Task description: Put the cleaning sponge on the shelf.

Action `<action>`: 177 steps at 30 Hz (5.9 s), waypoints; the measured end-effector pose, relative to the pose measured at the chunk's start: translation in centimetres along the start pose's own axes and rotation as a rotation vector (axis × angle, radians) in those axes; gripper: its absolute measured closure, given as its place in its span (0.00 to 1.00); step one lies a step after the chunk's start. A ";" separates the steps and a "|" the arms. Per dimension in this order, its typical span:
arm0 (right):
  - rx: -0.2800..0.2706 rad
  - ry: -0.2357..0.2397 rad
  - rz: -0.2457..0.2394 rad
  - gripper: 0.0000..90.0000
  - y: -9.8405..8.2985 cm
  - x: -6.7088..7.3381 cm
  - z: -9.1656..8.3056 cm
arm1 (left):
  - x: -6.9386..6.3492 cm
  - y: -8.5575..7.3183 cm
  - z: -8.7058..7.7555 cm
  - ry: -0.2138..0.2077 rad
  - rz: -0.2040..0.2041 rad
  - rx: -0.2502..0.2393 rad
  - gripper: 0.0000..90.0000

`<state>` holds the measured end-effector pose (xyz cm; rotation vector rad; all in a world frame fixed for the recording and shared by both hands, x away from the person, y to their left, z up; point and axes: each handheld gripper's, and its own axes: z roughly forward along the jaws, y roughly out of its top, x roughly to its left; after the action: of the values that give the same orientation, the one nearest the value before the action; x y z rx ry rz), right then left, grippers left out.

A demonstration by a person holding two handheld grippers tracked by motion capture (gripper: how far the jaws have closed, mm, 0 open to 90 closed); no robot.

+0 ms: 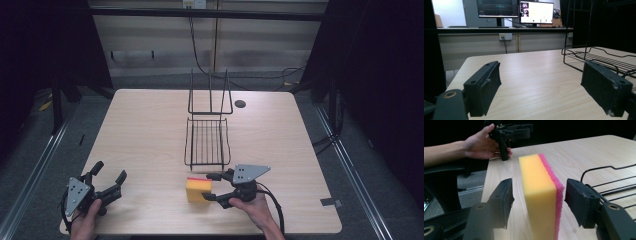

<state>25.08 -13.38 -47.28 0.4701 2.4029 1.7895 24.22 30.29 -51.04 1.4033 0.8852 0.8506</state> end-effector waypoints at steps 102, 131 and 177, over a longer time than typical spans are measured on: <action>-0.031 0.030 -0.057 0.68 6.3 -6.2 -1.0 | 0.0 0.0 0.0 -0.002 0.000 0.000 0.17; 0.013 -0.014 -0.023 0.68 5.8 -10.9 -0.7 | 0.0 0.0 0.0 -0.005 -0.001 -0.004 0.17; 0.041 0.005 0.022 0.57 4.4 -11.7 0.9 | 0.0 0.0 0.0 -0.004 -0.005 -0.007 0.17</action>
<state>37.14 -15.05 -44.46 0.4984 2.4519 1.7549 24.24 30.28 -51.06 1.3951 0.8818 0.8463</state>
